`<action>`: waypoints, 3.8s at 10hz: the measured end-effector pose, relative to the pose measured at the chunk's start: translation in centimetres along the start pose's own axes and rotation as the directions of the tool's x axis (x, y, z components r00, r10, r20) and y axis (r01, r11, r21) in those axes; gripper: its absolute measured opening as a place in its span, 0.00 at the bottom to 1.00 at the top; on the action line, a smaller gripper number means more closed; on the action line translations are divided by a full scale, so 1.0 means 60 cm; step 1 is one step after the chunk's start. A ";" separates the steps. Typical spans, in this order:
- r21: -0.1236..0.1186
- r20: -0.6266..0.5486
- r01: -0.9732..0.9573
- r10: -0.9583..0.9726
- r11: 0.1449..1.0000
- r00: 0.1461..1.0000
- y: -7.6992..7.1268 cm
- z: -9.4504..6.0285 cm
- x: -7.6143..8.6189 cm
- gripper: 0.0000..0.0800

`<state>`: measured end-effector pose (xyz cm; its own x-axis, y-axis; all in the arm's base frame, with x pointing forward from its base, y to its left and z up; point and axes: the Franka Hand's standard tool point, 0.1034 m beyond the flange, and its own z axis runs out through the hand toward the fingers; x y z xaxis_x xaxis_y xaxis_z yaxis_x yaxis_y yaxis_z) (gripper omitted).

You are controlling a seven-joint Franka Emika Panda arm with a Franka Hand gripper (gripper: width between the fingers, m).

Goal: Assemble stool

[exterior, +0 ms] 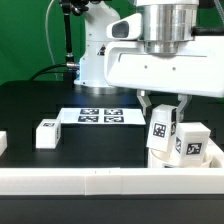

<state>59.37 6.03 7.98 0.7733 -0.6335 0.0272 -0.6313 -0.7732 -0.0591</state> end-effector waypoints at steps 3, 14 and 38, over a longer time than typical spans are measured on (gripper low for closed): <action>0.016 0.019 -0.182 0.182 0.983 0.983 -0.002 0.000 -0.002 0.42; 0.020 0.135 -0.932 0.923 0.362 0.361 -0.010 0.005 -0.017 0.52; 0.082 -0.028 0.696 -0.697 0.713 0.717 -0.039 -0.033 -0.022 0.81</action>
Offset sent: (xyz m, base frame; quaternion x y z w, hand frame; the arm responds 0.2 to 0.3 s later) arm 0.0000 0.0000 0.0000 0.0000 0.0000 0.1938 0.9810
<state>59.73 8.60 10.05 0.9925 0.0841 0.0888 0.0933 -0.9901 -0.1050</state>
